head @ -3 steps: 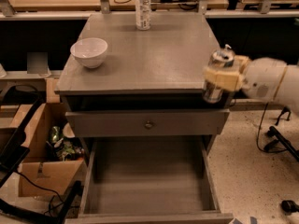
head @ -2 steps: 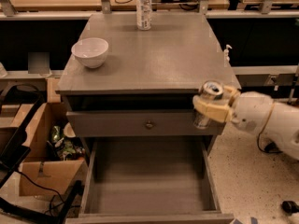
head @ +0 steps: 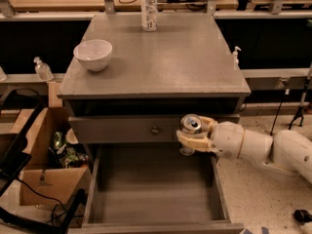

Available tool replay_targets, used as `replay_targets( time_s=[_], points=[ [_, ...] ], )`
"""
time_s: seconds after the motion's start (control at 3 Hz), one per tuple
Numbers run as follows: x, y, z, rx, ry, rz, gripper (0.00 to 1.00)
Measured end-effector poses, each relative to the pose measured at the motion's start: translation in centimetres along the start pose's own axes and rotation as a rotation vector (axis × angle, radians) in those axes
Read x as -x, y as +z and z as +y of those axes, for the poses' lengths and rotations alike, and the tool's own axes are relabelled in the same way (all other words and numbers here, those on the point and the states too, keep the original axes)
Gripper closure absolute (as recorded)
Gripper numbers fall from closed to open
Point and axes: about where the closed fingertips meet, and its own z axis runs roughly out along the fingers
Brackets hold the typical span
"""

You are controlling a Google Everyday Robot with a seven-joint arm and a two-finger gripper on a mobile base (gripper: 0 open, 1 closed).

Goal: Place redbull can into middle drawer

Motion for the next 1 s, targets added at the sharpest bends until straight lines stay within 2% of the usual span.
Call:
replay_targets(
  time_s=[0.33, 0.67, 1.0],
  points=[
    [-0.9, 1.2, 0.3, 0.011, 0.011, -0.013, 1.0],
    [-6.7, 7.5, 3.1, 0.097, 0.024, -0.094, 1.0],
    [-11.9, 11.9, 5.3, 0.18, 0.035, -0.148, 1.0]
  ],
)
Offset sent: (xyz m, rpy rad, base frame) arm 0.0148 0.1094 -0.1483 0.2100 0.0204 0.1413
